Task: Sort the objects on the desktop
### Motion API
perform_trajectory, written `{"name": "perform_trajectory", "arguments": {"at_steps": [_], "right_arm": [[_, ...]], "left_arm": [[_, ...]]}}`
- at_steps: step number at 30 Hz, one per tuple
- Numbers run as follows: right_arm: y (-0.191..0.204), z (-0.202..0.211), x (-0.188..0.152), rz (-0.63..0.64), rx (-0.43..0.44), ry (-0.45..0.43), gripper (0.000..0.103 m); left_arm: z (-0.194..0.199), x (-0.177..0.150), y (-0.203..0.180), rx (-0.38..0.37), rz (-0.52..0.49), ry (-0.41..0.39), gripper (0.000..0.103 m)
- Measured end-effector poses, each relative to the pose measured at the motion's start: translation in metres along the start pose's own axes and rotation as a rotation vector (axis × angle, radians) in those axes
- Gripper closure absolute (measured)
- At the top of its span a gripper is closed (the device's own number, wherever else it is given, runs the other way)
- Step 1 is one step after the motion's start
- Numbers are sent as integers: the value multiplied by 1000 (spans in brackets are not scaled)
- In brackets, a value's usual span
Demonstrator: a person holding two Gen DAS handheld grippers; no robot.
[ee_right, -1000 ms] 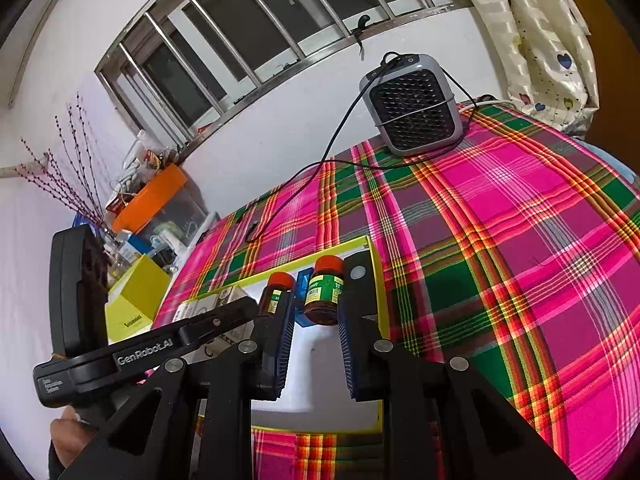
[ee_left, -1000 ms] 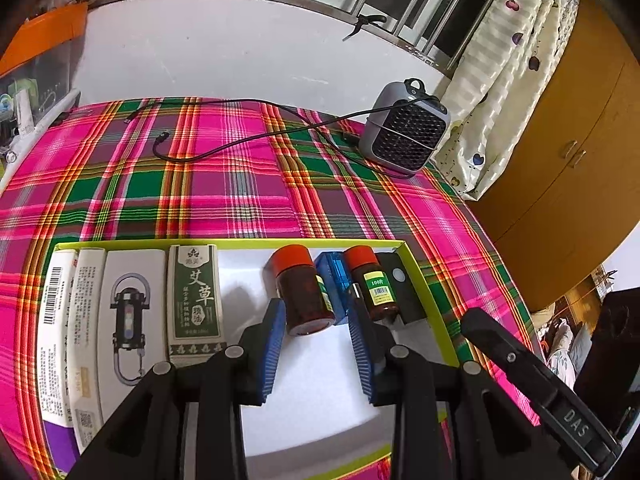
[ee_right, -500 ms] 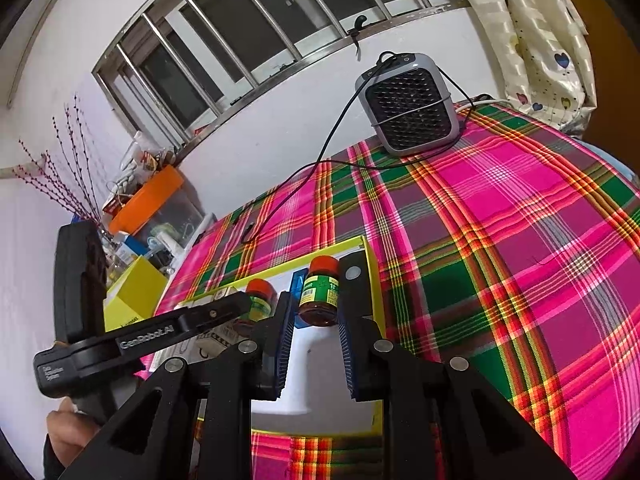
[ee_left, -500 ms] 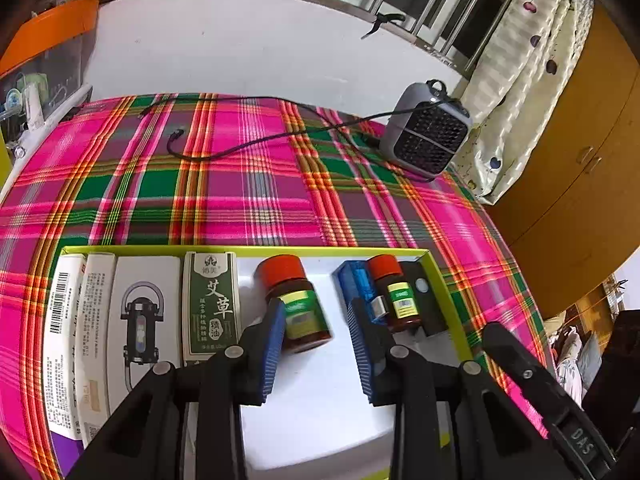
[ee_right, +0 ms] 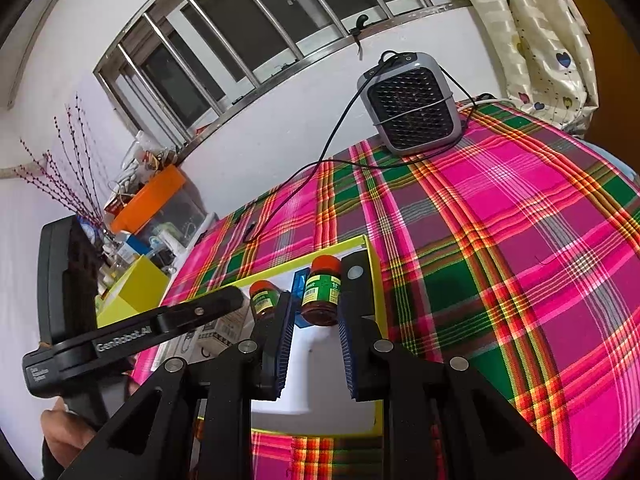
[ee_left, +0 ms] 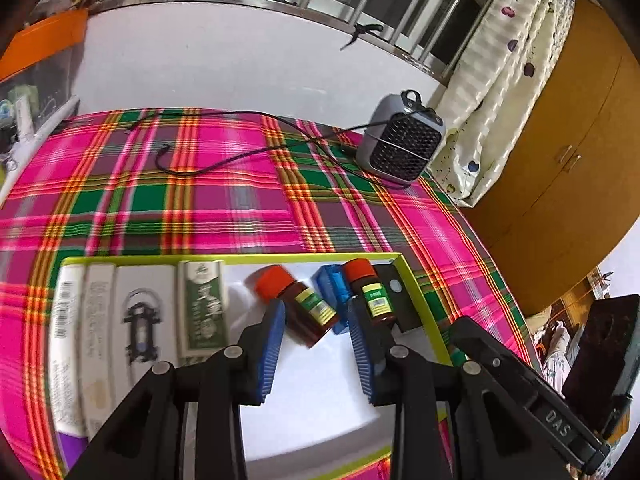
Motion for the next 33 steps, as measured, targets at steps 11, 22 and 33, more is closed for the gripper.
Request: {"name": "perform_trajectory", "arguments": {"at_steps": [11,22,33], "right_arm": [[22,-3,-9,104,64,19,80],[49,15,-34,208,116,89,80],[77,29,-84,381,106,202,74]], "left_arm": [[49,-31,12,31,-33,-51,70],[83,-88,34,108,-77,-62,70],[78,-124,30,117,-134,-10,70]]}}
Point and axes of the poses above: each gripper's, at about its wrist camera, not at the fingertips, and z roughly against the way its jaws point, y to its left, x to its top, the point moved 1 cm from there along -z, roughly the way its jaws point, and after that the axes turned 1 degree about y, right-handed, at the moved point
